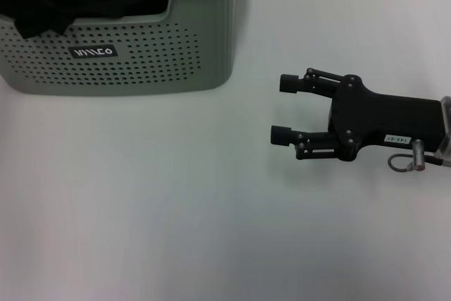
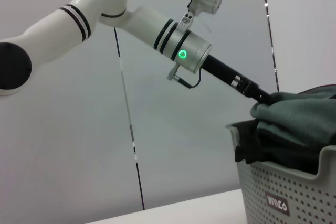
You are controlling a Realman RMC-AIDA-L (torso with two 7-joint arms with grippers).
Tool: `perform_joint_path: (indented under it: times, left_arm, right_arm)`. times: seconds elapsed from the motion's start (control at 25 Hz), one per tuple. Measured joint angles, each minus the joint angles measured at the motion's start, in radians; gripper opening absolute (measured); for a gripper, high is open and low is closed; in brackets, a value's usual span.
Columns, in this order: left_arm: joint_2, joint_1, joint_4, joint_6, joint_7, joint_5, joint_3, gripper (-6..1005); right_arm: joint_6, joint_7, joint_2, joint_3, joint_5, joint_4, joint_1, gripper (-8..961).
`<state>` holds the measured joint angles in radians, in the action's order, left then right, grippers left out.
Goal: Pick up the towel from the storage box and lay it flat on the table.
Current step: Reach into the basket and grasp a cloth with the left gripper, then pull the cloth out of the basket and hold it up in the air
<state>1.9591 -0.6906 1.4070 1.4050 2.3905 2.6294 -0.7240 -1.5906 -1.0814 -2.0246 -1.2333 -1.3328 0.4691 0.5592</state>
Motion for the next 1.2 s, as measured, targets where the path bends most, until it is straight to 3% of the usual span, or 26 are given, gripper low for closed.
perform_joint_path:
  times: [0.08,0.2,0.6,0.72,0.92,1.08,1.2]
  left_arm:
    - [0.000,0.001,0.000,-0.001,-0.001,-0.006,0.000,468]
    - [0.003,0.013,0.011,-0.005,-0.005,-0.036,0.000,262]
    - [0.024,0.134,0.149,-0.049,-0.070,-0.339,0.013,87]
    - [0.033,0.204,0.185,-0.089,-0.165,-0.546,0.019,60]
    - [0.045,0.323,0.169,-0.054,-0.420,-1.028,0.098,46]
    - [0.018,0.366,0.078,0.128,-0.522,-1.351,0.154,45]
    - [-0.040,0.362,-0.077,0.315,-0.526,-1.535,0.187,45]
  right_arm:
    - [0.000,0.000,0.000,0.000,0.012,-0.001,-0.006,851]
    - [-0.002,0.004,0.001,0.000,0.033,-0.002,-0.016,850]
    - [-0.024,0.036,0.003,0.024,0.091,-0.003,-0.047,847]
    - [-0.042,0.057,0.006,0.032,0.117,-0.003,-0.059,846]
    - [-0.111,0.087,0.009,0.098,0.128,0.005,-0.073,845]
    - [-0.179,0.120,0.015,0.163,0.129,0.009,-0.070,844]
    - [-0.218,0.139,0.016,0.195,0.130,0.032,-0.065,843]
